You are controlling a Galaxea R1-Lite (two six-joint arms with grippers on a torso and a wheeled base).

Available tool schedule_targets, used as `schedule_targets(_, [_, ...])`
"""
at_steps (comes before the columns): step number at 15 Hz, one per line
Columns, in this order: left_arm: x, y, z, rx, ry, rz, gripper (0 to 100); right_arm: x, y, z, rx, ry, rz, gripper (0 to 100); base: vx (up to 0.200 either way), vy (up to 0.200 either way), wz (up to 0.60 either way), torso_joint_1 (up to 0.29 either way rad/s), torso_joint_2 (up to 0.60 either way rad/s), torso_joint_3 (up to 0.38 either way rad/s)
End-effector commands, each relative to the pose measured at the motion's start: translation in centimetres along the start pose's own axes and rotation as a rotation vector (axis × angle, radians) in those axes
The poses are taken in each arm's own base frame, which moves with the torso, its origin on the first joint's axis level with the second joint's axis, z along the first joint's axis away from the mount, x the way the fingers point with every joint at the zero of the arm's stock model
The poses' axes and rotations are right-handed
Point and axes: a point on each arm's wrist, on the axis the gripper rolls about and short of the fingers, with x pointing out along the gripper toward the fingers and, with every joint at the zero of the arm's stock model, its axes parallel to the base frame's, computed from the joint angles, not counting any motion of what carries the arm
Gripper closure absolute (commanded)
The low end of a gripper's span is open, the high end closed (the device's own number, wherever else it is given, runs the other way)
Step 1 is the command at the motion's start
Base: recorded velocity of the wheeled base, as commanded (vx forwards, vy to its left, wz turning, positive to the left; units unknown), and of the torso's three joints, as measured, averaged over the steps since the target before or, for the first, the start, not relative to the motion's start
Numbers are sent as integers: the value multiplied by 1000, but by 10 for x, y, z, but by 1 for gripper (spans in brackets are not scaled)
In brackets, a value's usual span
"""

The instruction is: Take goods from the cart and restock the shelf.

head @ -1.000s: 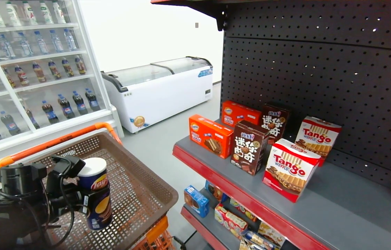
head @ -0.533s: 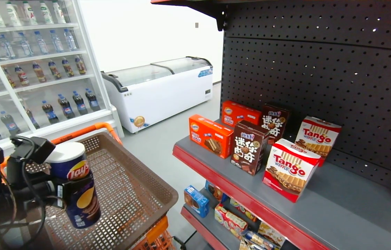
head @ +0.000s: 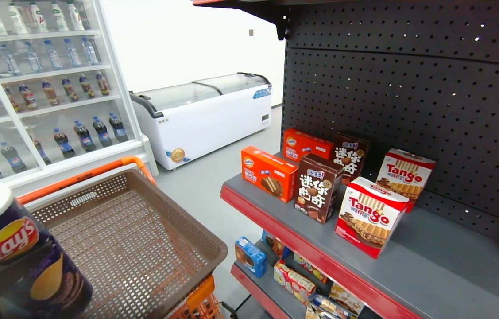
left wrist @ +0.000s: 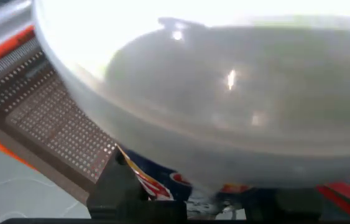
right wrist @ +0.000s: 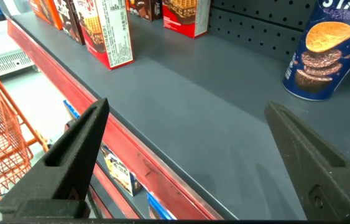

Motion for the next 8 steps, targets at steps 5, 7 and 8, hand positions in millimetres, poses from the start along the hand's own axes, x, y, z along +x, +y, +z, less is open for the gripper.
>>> schedule_targets(5, [-63,-23,-42,69,-236,17,100,0,0,0,0,-1,1,0,0,0,0,0,0,0])
schedule_targets(7, [-73,-27,-55,82,-284,9,100,0,0,0,0,-1,2,0,0,0,0,0,0,0])
schedule_targets(8, [-77,-29,-62,87,-298,7,100,0,0,0,-2,2,4,0,0,0,0,0,0,0])
